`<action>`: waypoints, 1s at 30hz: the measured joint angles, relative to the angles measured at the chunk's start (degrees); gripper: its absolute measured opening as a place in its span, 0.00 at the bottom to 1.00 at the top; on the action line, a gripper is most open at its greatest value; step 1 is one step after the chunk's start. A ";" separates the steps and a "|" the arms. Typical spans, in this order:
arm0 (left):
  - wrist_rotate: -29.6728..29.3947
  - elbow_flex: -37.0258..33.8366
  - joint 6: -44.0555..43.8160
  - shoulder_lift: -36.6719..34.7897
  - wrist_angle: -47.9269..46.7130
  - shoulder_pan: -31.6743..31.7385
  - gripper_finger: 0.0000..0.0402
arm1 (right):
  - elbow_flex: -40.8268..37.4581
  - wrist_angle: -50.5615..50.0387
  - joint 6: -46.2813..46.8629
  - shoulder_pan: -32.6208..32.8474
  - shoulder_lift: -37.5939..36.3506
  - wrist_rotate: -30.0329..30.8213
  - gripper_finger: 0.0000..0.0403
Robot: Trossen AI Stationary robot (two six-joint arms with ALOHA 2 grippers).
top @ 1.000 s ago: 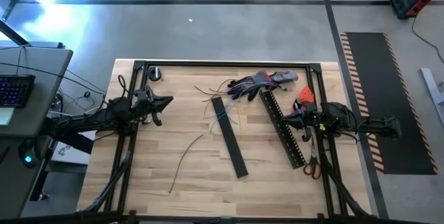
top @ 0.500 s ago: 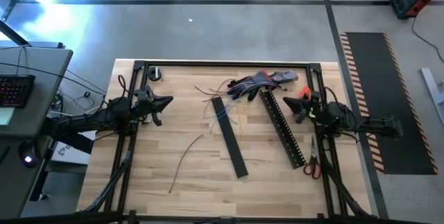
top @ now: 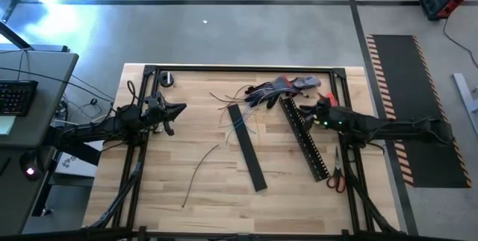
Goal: Ziptie cables
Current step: Put the black cable duct to into the top left of the table
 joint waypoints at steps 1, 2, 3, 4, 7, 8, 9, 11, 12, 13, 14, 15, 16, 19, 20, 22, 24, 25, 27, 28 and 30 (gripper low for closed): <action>0.00 0.02 -0.02 0.00 0.00 0.00 0.00 | 0.02 0.56 0.13 0.00 1.41 1.04 0.31; 0.00 0.00 -0.02 0.00 0.00 0.00 0.00 | 0.04 0.84 0.15 0.00 2.51 1.89 0.33; 0.00 0.00 -0.01 0.00 0.00 0.00 0.00 | 0.04 0.85 0.22 0.00 3.43 2.89 0.34; 0.00 0.01 0.00 0.00 0.01 0.00 0.00 | 0.05 0.67 0.73 0.00 4.14 3.74 0.36; 0.00 0.00 -0.01 0.00 0.00 0.00 0.00 | 2.16 -3.59 5.10 0.00 6.40 4.40 0.38; 0.00 0.00 0.00 0.00 -0.01 0.00 0.00 | 3.35 -5.28 6.03 0.00 7.21 4.03 0.38; -0.02 0.02 -0.02 0.00 0.00 0.00 0.00 | 4.81 -6.99 6.27 0.13 8.00 3.70 0.38; 0.00 0.00 -0.01 0.00 0.02 0.00 0.00 | 8.03 -10.09 5.97 0.51 10.23 3.92 0.38; -0.02 0.00 -0.02 0.00 0.00 0.00 0.00 | 9.72 -12.37 5.18 0.56 11.41 4.47 0.38; 0.00 0.00 0.00 0.00 -0.04 0.00 0.00 | 11.47 -15.26 4.86 0.56 12.71 4.95 0.38; 0.00 0.01 -0.02 0.00 -0.07 0.00 0.00 | 13.23 -18.43 4.85 0.44 14.12 5.55 0.38; 0.00 0.00 0.00 0.00 -0.05 0.00 0.00 | 14.93 -21.71 4.97 0.36 15.64 5.82 0.38; 0.00 0.02 -0.02 0.00 -0.03 0.00 0.00 | 16.46 -24.77 5.46 0.25 17.14 5.98 0.38; 0.00 0.00 0.00 0.00 -0.01 0.00 0.00 | 19.63 -31.21 8.45 -0.60 21.71 4.43 0.38; 0.00 0.00 -0.02 0.00 -0.02 0.00 0.00 | 20.26 -31.95 8.56 -0.92 23.07 3.30 0.38; -0.01 0.02 -0.02 0.00 -0.04 0.00 0.00 | 20.97 -31.90 7.87 -1.61 25.71 0.86 0.38; 0.00 0.02 -0.01 0.00 -0.01 0.00 0.00 | 21.14 -30.86 6.37 -2.48 28.17 -1.48 0.38; 0.00 0.01 0.00 0.00 0.00 0.00 0.00 | 21.13 -30.27 5.60 -3.04 29.32 -2.62 0.38; 0.00 0.00 -0.01 0.00 -0.04 0.00 0.00 | 21.11 -30.43 4.81 -4.30 31.40 -4.55 0.38; 0.00 0.02 -0.02 0.00 -0.02 0.00 0.00 | 21.09 -30.84 4.83 -4.93 32.71 -4.73 0.38; 0.00 0.00 -0.01 0.00 -0.02 0.00 0.00 | 21.00 -31.20 4.90 -5.73 34.97 -4.67 0.38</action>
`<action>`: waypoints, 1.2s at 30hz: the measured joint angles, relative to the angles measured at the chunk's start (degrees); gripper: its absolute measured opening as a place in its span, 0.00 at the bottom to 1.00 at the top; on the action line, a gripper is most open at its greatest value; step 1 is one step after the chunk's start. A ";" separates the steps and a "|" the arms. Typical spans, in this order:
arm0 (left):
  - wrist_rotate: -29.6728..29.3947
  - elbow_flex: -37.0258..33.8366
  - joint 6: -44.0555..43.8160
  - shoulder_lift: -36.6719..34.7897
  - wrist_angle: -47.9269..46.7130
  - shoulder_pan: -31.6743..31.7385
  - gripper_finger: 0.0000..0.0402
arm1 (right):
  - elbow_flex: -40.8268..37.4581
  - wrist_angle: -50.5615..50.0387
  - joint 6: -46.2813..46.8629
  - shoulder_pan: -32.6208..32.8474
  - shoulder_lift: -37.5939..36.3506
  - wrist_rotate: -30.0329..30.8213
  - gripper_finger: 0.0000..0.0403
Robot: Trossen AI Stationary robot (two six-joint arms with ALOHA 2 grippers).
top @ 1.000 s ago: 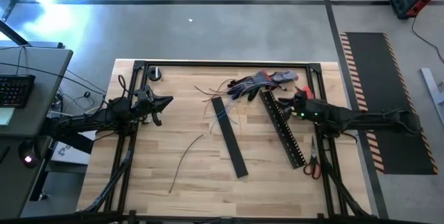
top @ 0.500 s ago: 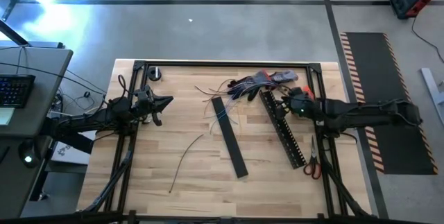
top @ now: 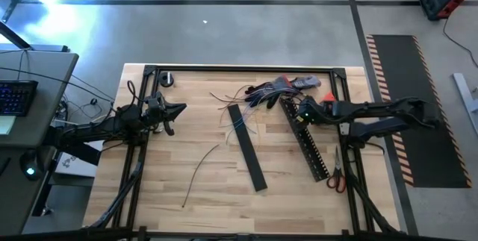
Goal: Ziptie cables
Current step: Put the black cable duct to into the top left of the table
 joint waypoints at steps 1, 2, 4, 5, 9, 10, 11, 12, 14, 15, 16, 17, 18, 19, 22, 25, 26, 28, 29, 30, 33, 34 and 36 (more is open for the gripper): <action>-0.02 0.00 0.00 0.00 0.00 0.00 0.00 | 0.00 0.25 0.00 -0.34 1.08 0.08 0.38; -0.01 0.00 -0.01 0.00 0.00 0.00 0.00 | 0.00 0.63 -0.10 -0.65 2.25 0.04 0.38; 0.00 0.00 -0.01 0.00 0.00 0.00 0.00 | 0.00 1.90 -0.83 -0.88 4.31 -0.72 0.38; -0.02 0.00 0.01 0.00 -0.02 0.00 0.00 | 0.06 2.47 -1.82 -0.91 5.16 -1.14 0.37; 0.00 0.00 0.00 0.00 0.03 0.00 0.00 | 0.05 2.18 -2.19 -0.29 7.47 -3.43 0.28; 0.00 0.00 0.00 -0.02 0.01 0.00 0.00 | 0.00 2.25 -1.59 -0.05 7.49 -3.47 0.23; -0.02 0.00 -0.01 0.00 0.01 0.01 0.00 | 0.02 2.18 -1.31 0.20 7.38 -4.38 0.19; -0.01 0.00 0.01 0.00 0.04 0.02 0.00 | 0.02 2.18 -1.30 0.44 7.43 -4.82 0.14; -0.04 0.00 -0.01 -0.02 0.02 0.00 0.00 | 0.07 2.39 -1.47 0.94 7.35 -5.85 0.05; -0.02 0.00 0.01 -0.02 0.07 0.02 0.00 | 0.07 2.41 -1.53 1.22 7.14 -6.48 0.03; -0.03 0.01 -0.01 0.00 0.03 0.02 0.00 | 0.07 2.38 -1.25 1.52 6.99 -7.46 0.02; -0.02 0.01 0.00 0.00 0.04 0.01 0.00 | 0.09 2.34 -1.13 1.81 6.61 -8.03 0.02; -0.02 0.02 0.00 0.00 0.03 0.00 0.00 | 0.30 1.98 -1.14 2.05 6.28 -8.93 0.01; -0.02 0.00 -0.01 0.00 0.03 0.02 0.00 | 0.93 1.51 -1.16 2.35 5.96 -9.43 0.01; -0.02 0.00 0.01 0.00 0.04 0.00 0.00 | 4.34 2.19 -1.44 3.22 5.15 -9.49 0.00; -0.01 0.00 -0.01 0.00 -0.04 0.01 0.00 | 8.99 1.83 -2.87 4.44 4.99 -9.05 0.00; 0.00 0.00 0.00 0.00 -0.01 0.01 0.00 | 10.81 1.70 -3.06 4.87 4.99 -9.07 0.00; -0.02 0.01 0.00 0.00 -0.04 0.02 0.00 | 14.36 1.98 -3.08 5.55 4.99 -9.39 0.00; -0.02 0.01 0.00 0.00 -0.02 0.02 0.00 | 15.97 2.01 -3.06 5.87 5.05 -9.44 0.00; 0.00 0.00 -0.01 0.00 -0.02 0.02 0.00 | 17.70 2.26 -3.02 6.20 5.40 -9.43 0.00; -0.02 0.00 -0.01 0.00 -0.02 0.02 0.00 | 22.43 4.24 -2.68 7.14 7.80 -9.86 0.00; -0.02 0.01 -0.01 0.00 0.00 0.01 0.00 | 23.88 5.26 -2.18 7.45 9.11 -10.23 0.00; -0.02 0.01 -0.01 0.00 0.00 0.02 0.00 | 26.35 8.73 -1.46 8.12 12.44 -11.69 0.00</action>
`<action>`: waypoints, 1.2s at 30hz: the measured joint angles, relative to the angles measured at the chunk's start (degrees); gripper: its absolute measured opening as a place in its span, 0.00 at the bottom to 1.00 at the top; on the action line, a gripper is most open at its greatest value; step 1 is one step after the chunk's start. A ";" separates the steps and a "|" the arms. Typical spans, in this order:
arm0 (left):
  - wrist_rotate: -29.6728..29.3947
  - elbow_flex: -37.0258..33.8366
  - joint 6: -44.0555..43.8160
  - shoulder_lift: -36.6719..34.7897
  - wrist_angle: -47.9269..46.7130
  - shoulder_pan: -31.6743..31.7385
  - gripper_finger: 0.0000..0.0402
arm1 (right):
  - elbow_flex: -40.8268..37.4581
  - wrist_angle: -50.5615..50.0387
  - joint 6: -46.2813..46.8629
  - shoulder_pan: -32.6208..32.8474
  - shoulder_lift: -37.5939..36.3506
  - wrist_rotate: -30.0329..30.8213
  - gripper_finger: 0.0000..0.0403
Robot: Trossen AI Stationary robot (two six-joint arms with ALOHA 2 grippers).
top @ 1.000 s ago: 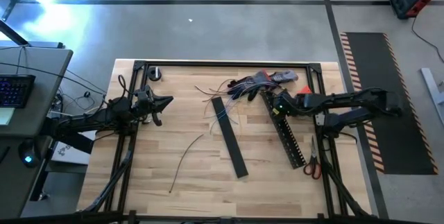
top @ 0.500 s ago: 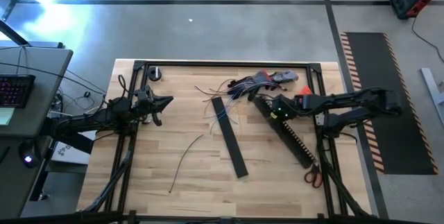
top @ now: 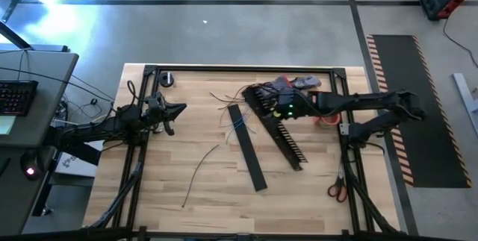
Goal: Ziptie cables
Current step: Put the black cable duct to into the top left of the table
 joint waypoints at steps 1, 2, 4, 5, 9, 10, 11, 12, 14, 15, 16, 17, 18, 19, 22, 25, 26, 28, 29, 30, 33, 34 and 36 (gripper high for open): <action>0.01 0.01 0.01 -0.01 -0.02 0.00 0.00 | 0.95 2.73 0.07 0.45 2.01 -1.41 0.00; 0.00 -0.01 0.00 0.00 -0.04 0.01 0.00 | 1.74 6.18 0.15 0.92 4.12 -3.10 0.00; 0.00 -0.01 0.01 0.00 0.00 0.01 0.00 | 3.15 14.99 -0.10 1.95 8.92 -7.79 0.00; 0.00 -0.01 -0.01 0.00 -0.02 0.01 0.00 | 3.76 18.99 -0.57 2.47 11.28 -10.27 0.00; 0.01 0.00 0.00 -0.01 0.24 0.00 0.00 | 7.30 30.85 0.04 3.97 20.41 -14.57 0.00; 0.00 0.00 0.00 -0.02 0.24 0.01 0.00 | 8.39 33.02 0.77 4.35 22.33 -14.55 0.00; 0.02 0.01 0.01 -0.02 0.15 0.01 0.00 | 9.48 35.05 1.94 4.85 24.20 -14.30 0.00; 0.00 -0.01 0.01 0.00 0.09 0.01 0.00 | 10.58 37.82 3.25 5.29 26.20 -14.18 0.00; 0.01 0.01 -0.06 0.00 0.15 0.01 0.00 | 12.45 44.74 6.46 6.48 30.04 -14.08 0.00; 0.00 -0.01 -0.46 -0.02 0.14 0.01 0.00 | 13.18 47.93 8.61 7.13 31.77 -14.17 0.00; 0.04 0.00 -1.72 -0.02 0.15 0.01 0.00 | 14.05 51.35 11.33 7.67 33.82 -14.17 0.00; 0.24 0.00 -3.69 0.00 0.15 0.00 0.00 | 14.86 54.06 13.86 8.21 35.72 -14.20 0.00; 0.91 0.01 -6.07 -0.01 0.23 0.01 0.00 | 15.53 55.92 16.11 8.71 37.47 -14.22 0.00; 1.95 0.01 -8.44 -0.01 0.51 0.01 0.00 | 16.06 57.03 17.87 9.14 39.12 -14.09 0.00; 5.40 -0.01 -11.98 0.00 3.34 0.01 0.00 | 17.63 56.80 19.24 9.27 42.58 -13.14 0.00; 9.09 -0.01 -12.11 -0.02 6.22 -0.01 0.00 | 18.51 56.88 16.42 8.05 42.50 -13.30 0.00; 10.12 -0.01 -12.20 -0.01 7.07 0.00 0.00 | 18.77 56.60 15.09 7.35 41.71 -14.18 0.00; 10.91 0.00 -13.14 -0.04 8.36 -0.02 0.00 | 19.64 53.81 12.20 5.52 39.12 -17.24 0.00; 10.88 0.02 -13.57 -0.04 8.35 -0.02 0.00 | 20.41 51.11 10.41 4.53 37.80 -18.68 0.00; 10.91 0.02 -13.65 -0.02 8.29 -0.02 0.00 | 21.34 48.10 8.17 3.41 36.35 -19.64 0.00; 11.00 0.02 -14.81 -0.02 8.16 -0.04 0.00 | 26.55 34.07 -1.88 -0.31 33.11 -19.99 0.00; 11.05 0.02 -15.92 -0.02 8.21 -0.06 0.00 | 29.26 28.65 -5.59 -1.75 32.61 -19.63 0.00; 11.35 0.11 -17.74 -0.02 9.17 -0.04 0.00 | 35.10 19.97 -12.26 -4.57 32.53 -18.96 0.00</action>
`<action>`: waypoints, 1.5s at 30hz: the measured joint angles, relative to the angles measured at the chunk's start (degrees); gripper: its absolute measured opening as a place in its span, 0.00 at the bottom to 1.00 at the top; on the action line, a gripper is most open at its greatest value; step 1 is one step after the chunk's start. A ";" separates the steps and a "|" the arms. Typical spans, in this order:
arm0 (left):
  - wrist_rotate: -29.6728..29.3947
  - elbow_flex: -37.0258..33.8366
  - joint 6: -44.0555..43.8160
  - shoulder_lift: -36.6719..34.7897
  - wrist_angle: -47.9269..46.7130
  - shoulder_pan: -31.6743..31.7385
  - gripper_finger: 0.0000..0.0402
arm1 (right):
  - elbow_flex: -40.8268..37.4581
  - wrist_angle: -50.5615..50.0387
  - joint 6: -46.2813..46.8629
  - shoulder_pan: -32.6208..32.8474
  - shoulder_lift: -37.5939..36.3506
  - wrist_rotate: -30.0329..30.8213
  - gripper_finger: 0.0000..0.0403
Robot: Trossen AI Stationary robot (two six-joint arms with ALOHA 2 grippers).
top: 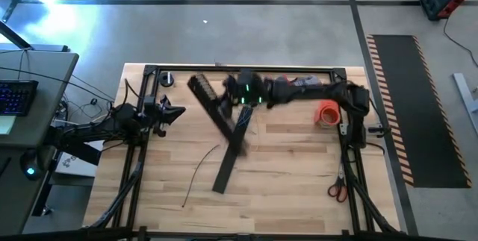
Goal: Ziptie cables
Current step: Put the black cable duct to into the top left of the table
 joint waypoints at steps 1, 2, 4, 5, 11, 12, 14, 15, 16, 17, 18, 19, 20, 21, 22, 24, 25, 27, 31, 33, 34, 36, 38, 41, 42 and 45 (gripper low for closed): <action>0.37 0.22 -0.32 0.00 0.72 0.00 0.00 | 2.58 -3.49 -3.16 -1.39 0.07 0.06 0.00; 0.91 0.39 -0.43 0.00 2.11 0.00 0.00 | 4.91 -5.93 -6.20 -2.69 0.51 0.17 0.00; 2.51 0.75 -0.40 0.00 5.63 0.00 0.00 | 9.08 -9.31 -11.14 -5.30 1.53 0.13 0.00; 3.39 0.97 -0.39 0.09 7.50 0.00 0.00 | 10.69 -10.58 -13.55 -6.40 2.18 -0.18 0.00; 10.81 1.37 -0.39 -0.02 18.52 -0.01 0.00 | 20.98 -11.50 -28.42 -10.35 9.96 -6.77 0.00; 11.85 1.37 -0.39 -0.02 20.25 0.00 0.00 | 22.97 -11.56 -31.23 -10.26 11.91 -7.89 0.00; 13.06 1.37 -0.77 0.00 23.62 -0.02 0.00 | 27.40 -12.25 -37.91 -9.65 15.86 -8.51 0.00; 13.17 1.39 -1.23 -0.02 25.15 -0.02 0.00 | 29.74 -13.22 -41.82 -9.24 17.87 -8.67 0.00; 13.17 1.39 -1.65 -0.02 26.43 -0.02 0.00 | 32.21 -14.39 -45.74 -8.83 19.74 -8.63 0.00; 13.19 1.39 -1.97 0.00 27.76 -0.02 0.00 | 34.72 -15.94 -49.54 -8.37 21.57 -8.65 0.00; 13.18 1.39 -2.32 0.00 29.01 -0.02 0.00 | 37.12 -17.54 -53.10 -7.86 23.30 -8.66 0.00; 13.15 1.41 -2.76 -0.02 30.14 -0.02 0.00 | 39.62 -19.46 -56.51 -7.31 25.02 -8.66 0.00; 13.16 1.41 -3.12 -0.02 31.24 -0.02 0.00 | 41.68 -21.27 -59.99 -6.74 26.66 -8.65 0.00; 13.17 1.41 -3.28 -0.02 32.19 -0.02 0.00 | 43.50 -22.75 -63.58 -6.14 28.34 -8.63 0.00; 13.15 1.41 -3.27 -0.02 32.93 -0.02 0.00 | 45.06 -23.82 -67.38 -5.46 30.11 -8.59 0.00; 13.15 1.41 -3.27 -0.01 33.88 -0.02 0.00 | 47.01 -25.21 -75.71 -3.78 33.28 -8.33 0.00; 12.97 1.41 -3.27 -0.01 33.96 -0.02 0.00 | 46.88 -24.68 -79.85 -2.82 34.32 -7.65 0.00; 12.76 1.41 -3.29 0.00 33.93 -0.01 0.00 | 45.20 -22.46 -88.83 -1.00 35.34 -5.48 0.00; 12.73 1.41 -3.45 0.00 33.96 -0.02 0.00 | 44.49 -19.62 -104.31 2.53 37.82 1.21 0.00; 12.69 1.41 -3.42 0.00 33.95 -0.02 0.00 | 44.40 -18.80 -109.20 3.74 39.17 3.22 0.00; 12.67 1.41 -3.40 0.00 33.89 -0.02 0.00 | 44.32 -18.77 -110.94 4.24 39.74 2.89 0.00; 12.58 1.41 -3.40 0.00 33.38 -0.02 0.00 | 44.30 -17.90 -112.47 4.97 40.59 2.43 0.00; 12.51 1.41 -3.38 0.00 32.68 -0.01 0.00 | 44.32 -16.65 -112.35 5.40 41.30 2.27 0.00; 12.43 1.41 -3.38 0.00 31.38 -0.02 0.00 | 44.34 -15.83 -111.74 5.36 42.53 2.30 0.00; 12.43 1.41 -3.38 0.00 30.74 -0.02 0.00 | 44.34 -14.76 -110.98 5.28 42.92 2.37 0.00; 12.36 1.41 -3.36 0.00 29.18 -0.01 0.00 | 44.34 -13.60 -107.70 5.19 42.92 2.43 0.00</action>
